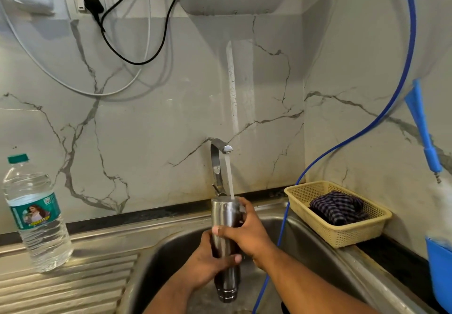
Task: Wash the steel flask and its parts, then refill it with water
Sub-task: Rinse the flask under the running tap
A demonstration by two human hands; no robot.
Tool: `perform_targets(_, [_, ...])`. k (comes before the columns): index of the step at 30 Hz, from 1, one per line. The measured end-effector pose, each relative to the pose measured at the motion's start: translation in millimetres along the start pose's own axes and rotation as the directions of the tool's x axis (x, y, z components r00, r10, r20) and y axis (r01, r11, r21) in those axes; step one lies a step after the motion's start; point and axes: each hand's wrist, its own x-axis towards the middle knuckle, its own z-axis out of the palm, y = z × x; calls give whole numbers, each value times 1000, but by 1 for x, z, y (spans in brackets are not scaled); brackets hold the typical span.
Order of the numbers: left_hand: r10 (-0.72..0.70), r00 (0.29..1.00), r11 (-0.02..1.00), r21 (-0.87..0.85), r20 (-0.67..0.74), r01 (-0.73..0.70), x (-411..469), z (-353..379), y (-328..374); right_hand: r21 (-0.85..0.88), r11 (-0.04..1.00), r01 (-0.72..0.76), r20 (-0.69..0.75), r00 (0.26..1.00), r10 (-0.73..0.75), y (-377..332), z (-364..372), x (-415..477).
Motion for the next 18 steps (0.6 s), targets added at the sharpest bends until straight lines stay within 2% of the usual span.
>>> perform_targets(3, [73,997,996,48,-34,-71,1,5,3,-50,998,27,-5,1000,-28,-2,4,-1])
perform_targets(14, [2,998,957,-291,68,18,-2,10,16,75,996,40,-51,998,-36,-3,-7,5])
perform_targets(18, [-19,994,921,-386,104,58,-2,6,21,106,993,-49,-109,992,60,-4,-15,9])
